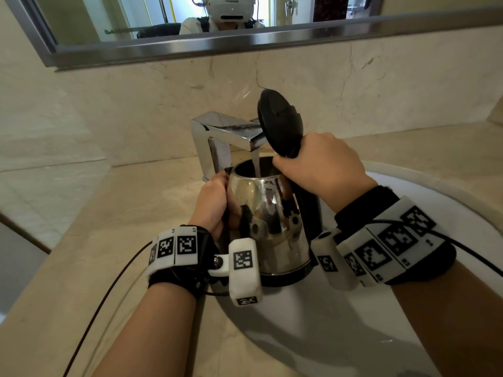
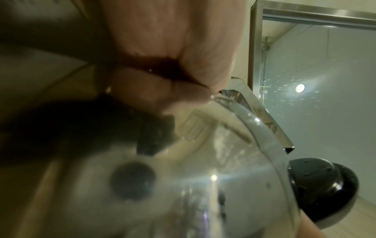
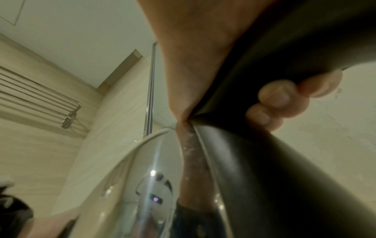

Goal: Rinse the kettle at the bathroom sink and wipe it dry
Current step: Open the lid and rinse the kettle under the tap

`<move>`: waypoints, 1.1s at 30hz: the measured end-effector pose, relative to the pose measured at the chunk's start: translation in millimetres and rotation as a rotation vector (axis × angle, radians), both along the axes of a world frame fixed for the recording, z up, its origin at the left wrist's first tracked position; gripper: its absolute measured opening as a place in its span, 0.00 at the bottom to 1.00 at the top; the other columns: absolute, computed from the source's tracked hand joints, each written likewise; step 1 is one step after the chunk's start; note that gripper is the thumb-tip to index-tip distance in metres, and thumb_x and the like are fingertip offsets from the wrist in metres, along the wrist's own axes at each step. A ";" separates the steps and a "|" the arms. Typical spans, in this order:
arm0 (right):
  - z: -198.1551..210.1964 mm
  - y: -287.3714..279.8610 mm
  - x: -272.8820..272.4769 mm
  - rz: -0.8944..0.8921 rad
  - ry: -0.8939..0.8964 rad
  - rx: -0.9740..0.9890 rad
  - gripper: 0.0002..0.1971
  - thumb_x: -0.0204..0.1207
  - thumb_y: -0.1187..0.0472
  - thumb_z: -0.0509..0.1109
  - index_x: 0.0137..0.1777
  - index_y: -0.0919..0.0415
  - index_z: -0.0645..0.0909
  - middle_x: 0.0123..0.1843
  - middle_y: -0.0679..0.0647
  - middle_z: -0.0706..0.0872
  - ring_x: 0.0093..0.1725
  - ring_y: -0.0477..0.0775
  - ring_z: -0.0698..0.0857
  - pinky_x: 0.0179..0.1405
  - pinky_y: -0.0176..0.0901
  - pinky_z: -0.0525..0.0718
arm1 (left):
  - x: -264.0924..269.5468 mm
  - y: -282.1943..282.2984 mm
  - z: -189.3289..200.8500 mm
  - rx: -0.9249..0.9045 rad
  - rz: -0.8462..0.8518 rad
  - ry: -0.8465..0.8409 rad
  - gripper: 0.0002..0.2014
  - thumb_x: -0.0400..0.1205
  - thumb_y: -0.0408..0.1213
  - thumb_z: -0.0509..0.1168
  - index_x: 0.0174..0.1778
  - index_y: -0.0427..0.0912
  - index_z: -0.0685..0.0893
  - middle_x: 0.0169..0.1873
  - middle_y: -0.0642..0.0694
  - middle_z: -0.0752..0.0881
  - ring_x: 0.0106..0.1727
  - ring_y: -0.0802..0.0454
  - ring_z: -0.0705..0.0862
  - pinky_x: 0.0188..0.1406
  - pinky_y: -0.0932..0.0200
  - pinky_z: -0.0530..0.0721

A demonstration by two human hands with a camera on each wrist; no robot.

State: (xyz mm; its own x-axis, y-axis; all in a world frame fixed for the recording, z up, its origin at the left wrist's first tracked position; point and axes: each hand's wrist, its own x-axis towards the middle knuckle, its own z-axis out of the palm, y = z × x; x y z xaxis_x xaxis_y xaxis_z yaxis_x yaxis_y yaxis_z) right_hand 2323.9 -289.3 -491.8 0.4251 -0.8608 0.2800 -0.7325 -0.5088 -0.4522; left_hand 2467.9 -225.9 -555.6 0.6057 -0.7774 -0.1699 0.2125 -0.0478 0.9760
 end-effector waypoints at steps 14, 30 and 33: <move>1.1 1.3 0.9 -0.011 0.025 0.012 0.18 0.73 0.44 0.65 0.28 0.52 0.69 0.28 0.49 0.74 0.29 0.49 0.73 0.26 0.39 0.67 | 1.5 -0.8 -1.9 -0.010 0.002 -0.008 0.15 0.87 0.41 0.50 0.46 0.42 0.81 0.31 0.45 0.82 0.31 0.52 0.80 0.15 0.69 0.74; 0.6 1.2 0.2 -0.013 0.020 0.013 0.15 0.74 0.44 0.66 0.34 0.55 0.73 0.29 0.49 0.75 0.28 0.46 0.73 0.25 0.39 0.67 | 0.7 -0.3 -0.9 -0.006 -0.008 -0.021 0.15 0.87 0.41 0.51 0.45 0.44 0.82 0.34 0.45 0.84 0.35 0.51 0.82 0.20 0.66 0.78; 0.1 1.2 0.2 -0.017 0.021 0.013 0.15 0.74 0.44 0.66 0.37 0.56 0.76 0.29 0.49 0.75 0.28 0.47 0.73 0.25 0.38 0.67 | 1.7 -0.6 -2.4 0.002 -0.011 -0.024 0.15 0.87 0.42 0.51 0.44 0.45 0.82 0.35 0.45 0.84 0.36 0.51 0.82 0.26 0.60 0.76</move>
State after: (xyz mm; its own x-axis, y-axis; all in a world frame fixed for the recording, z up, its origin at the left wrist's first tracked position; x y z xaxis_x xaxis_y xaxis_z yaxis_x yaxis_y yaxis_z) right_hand 2324.1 -288.1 -491.8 0.4158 -0.8716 0.2596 -0.7507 -0.4901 -0.4431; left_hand 2469.5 -226.5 -558.0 0.6011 -0.7836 -0.1567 0.1883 -0.0517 0.9808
